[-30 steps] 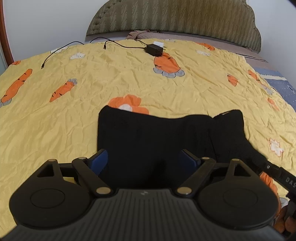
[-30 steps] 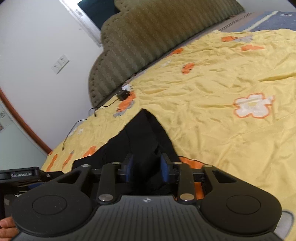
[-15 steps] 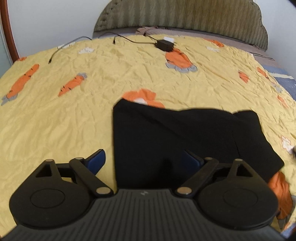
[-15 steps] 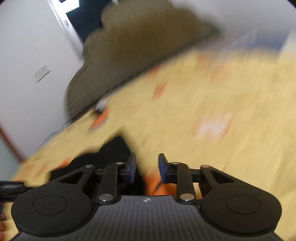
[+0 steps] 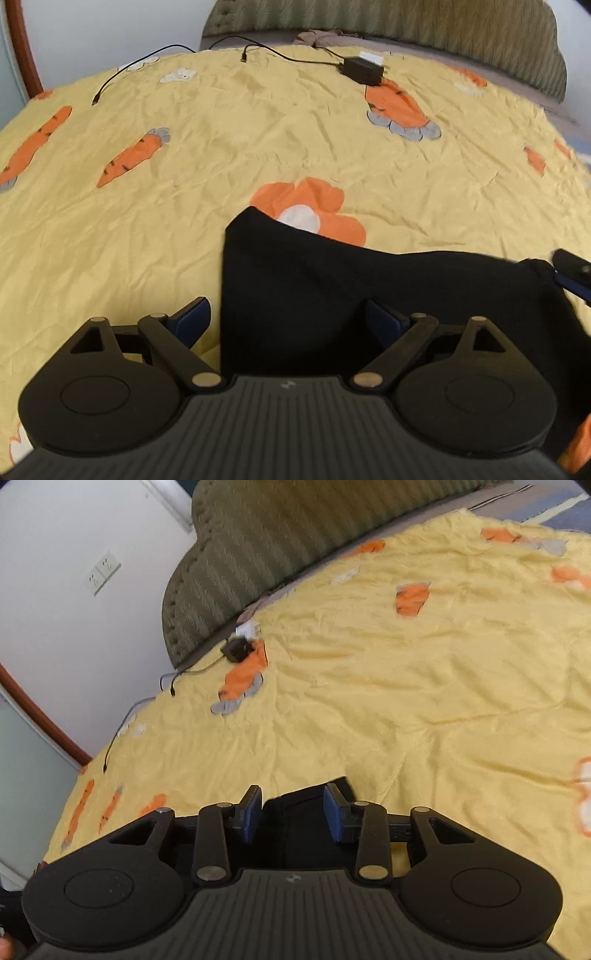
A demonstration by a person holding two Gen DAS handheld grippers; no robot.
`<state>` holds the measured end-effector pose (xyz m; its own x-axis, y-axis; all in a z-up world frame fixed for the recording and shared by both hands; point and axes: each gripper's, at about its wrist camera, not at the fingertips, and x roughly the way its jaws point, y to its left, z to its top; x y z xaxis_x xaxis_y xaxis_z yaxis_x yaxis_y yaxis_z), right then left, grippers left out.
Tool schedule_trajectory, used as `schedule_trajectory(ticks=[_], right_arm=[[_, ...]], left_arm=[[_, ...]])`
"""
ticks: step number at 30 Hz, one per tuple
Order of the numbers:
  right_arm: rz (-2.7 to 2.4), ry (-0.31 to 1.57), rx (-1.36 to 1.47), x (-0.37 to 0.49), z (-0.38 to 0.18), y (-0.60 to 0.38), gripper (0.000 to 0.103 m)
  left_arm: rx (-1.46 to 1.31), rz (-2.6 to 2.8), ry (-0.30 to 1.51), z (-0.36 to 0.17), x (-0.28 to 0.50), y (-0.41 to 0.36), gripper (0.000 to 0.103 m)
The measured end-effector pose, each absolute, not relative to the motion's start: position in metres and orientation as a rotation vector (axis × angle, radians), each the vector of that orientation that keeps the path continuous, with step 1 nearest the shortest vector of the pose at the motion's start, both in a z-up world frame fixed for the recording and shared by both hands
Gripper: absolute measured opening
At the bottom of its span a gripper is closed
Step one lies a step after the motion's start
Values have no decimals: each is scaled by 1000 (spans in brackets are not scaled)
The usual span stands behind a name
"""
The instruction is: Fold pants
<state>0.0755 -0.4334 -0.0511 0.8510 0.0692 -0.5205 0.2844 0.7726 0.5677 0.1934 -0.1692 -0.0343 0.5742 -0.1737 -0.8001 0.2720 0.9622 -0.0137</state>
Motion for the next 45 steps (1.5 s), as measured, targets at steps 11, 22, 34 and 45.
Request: schedule_trajectory(ticks=[11,22,34,45], right_arm=[[-210,519,302,2,-40,-384,56],[-237,508,165,-32,-34,-356,62],[-24,637,417,97,-39,-388,72],[206,585,125,128,-4,-282,72]], left_arm=[[218,-334,778,-16,114,-151,97],[349,-337,736,-26,64,-131,98],[297,-329,796,-28,138,-152,99],[289,-311,787,-45,84,-120,100]])
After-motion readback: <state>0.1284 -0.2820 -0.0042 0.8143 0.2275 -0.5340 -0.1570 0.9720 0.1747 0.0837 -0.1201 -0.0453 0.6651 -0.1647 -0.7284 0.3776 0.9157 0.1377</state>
